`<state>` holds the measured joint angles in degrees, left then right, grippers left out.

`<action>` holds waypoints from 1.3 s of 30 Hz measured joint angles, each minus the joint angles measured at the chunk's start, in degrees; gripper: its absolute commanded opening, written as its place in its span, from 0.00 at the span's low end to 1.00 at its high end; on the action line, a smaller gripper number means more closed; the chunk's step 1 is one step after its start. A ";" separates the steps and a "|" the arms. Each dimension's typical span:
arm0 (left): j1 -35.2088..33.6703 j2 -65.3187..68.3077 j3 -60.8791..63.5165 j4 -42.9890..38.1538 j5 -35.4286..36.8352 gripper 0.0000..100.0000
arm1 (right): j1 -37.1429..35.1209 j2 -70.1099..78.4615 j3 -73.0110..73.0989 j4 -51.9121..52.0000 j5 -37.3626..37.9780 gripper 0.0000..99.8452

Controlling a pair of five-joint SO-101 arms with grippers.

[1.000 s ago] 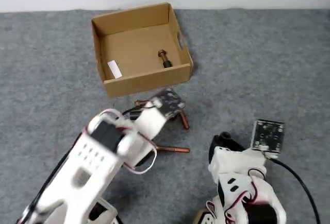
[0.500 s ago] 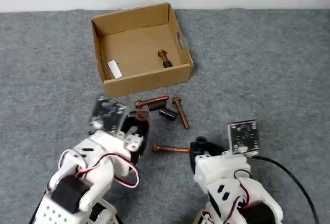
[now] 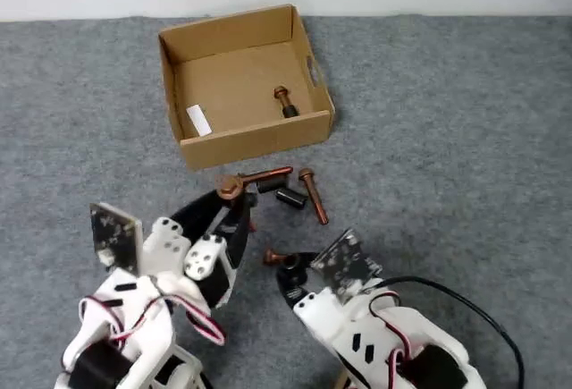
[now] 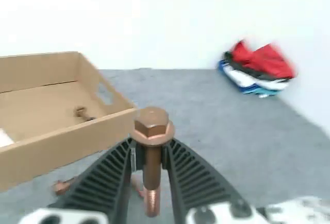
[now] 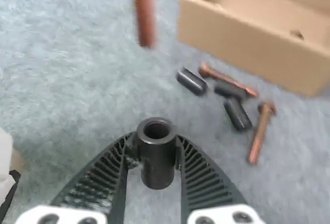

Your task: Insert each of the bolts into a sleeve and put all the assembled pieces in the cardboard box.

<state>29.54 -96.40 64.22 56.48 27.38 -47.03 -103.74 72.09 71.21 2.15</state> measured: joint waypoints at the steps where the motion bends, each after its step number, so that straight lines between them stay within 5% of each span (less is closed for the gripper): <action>1: 1.05 -0.70 0.00 0.00 0.97 0.00 | -0.35 0.00 0.35 -1.05 0.70 0.01; 39: 7.12 -2.90 0.18 5.10 1.76 0.00 | -2.99 0.09 1.32 -6.59 5.10 0.01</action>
<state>36.66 -99.30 64.40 61.58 29.14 -50.02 -103.65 73.41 64.62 7.25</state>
